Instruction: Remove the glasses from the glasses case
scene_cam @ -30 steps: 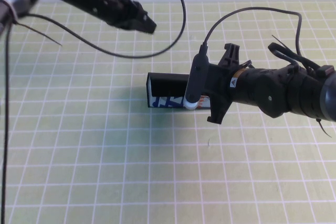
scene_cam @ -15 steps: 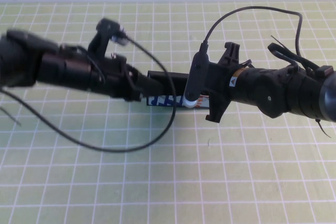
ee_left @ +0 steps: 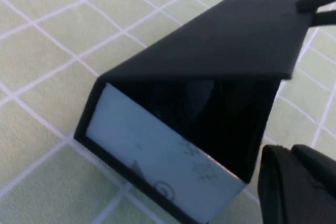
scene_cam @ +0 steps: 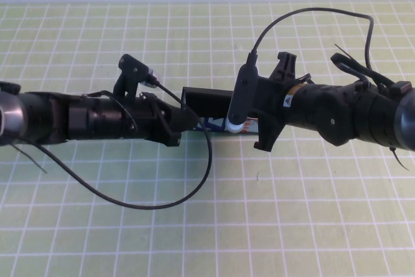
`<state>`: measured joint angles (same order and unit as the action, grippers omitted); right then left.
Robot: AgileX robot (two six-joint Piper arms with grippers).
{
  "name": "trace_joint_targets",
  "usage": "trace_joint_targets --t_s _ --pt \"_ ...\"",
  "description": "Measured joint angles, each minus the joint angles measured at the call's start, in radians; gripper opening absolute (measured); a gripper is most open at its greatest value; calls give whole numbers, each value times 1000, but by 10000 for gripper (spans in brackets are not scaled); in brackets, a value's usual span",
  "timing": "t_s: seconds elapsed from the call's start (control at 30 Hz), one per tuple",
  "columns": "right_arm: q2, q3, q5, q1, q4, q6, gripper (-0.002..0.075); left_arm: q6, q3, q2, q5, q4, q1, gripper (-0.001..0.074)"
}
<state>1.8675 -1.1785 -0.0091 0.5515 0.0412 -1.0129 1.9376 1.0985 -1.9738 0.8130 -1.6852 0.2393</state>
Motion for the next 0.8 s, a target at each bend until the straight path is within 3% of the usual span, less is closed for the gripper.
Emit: trace_joint_targets --t_s 0.8 --pt "0 0 9 0 4 0 -5 222 135 -73 38 -7 13 -4"
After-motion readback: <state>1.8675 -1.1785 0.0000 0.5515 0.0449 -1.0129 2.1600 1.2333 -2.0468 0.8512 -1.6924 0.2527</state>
